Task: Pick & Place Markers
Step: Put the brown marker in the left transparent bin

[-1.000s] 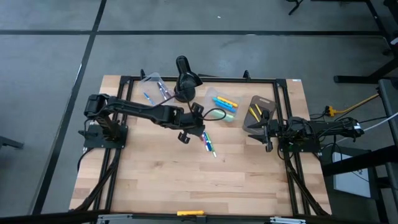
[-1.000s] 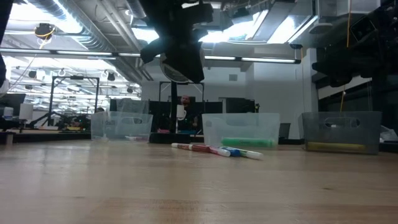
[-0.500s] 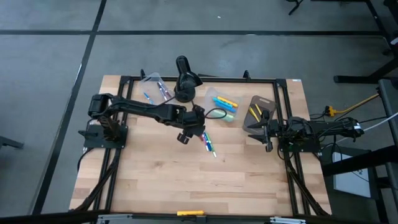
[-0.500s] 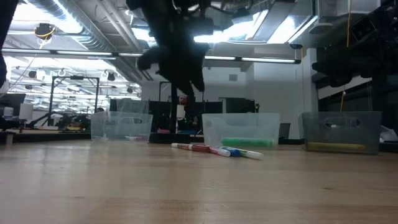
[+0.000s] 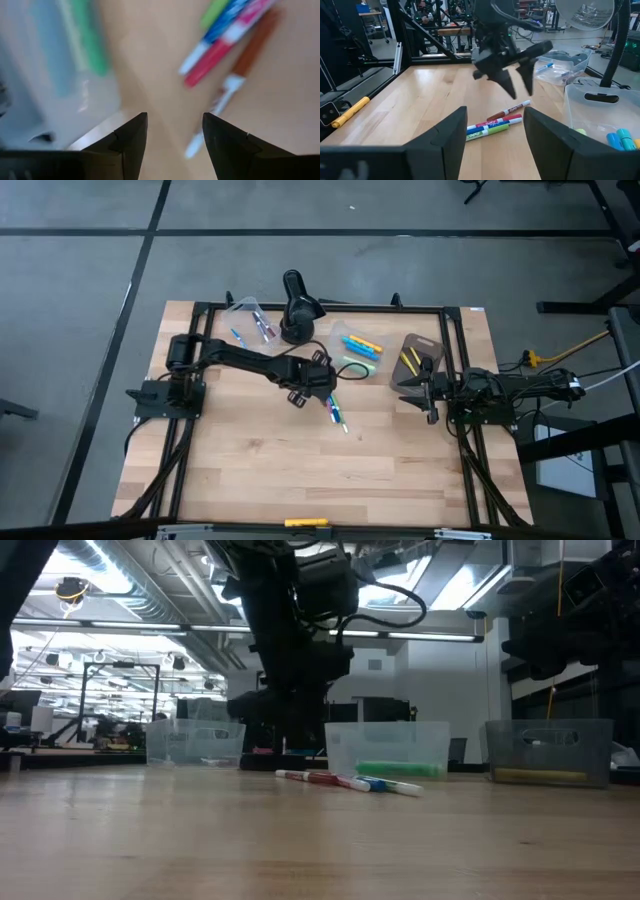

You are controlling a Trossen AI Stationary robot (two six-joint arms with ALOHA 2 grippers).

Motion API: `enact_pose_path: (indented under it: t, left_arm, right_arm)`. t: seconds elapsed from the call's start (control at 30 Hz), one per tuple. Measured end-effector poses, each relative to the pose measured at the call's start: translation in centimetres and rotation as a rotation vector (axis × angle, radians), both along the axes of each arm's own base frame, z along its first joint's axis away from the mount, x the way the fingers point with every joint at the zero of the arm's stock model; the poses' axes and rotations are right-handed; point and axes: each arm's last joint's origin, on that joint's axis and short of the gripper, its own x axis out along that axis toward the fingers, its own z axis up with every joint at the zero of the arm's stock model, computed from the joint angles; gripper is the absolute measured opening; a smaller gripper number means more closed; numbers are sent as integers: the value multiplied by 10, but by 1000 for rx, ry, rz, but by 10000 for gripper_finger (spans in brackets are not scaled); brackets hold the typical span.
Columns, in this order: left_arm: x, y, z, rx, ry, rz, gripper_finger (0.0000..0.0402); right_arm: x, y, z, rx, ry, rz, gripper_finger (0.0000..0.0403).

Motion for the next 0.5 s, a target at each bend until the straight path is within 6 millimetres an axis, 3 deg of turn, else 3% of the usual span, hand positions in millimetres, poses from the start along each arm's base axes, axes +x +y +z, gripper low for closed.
enact_pose_path:
  t: [0.13,0.33,0.5]
  left_arm:
    - [1,0,1,74,-5,16,189]
    - [2,-5,0,-1,-12,-25,185]
    - [3,-1,0,-43,-69,90,178]
  right_arm:
    - [0,0,0,0,0,0,194]
    - [0,0,0,0,0,0,194]
    - [0,0,0,0,0,0,194]
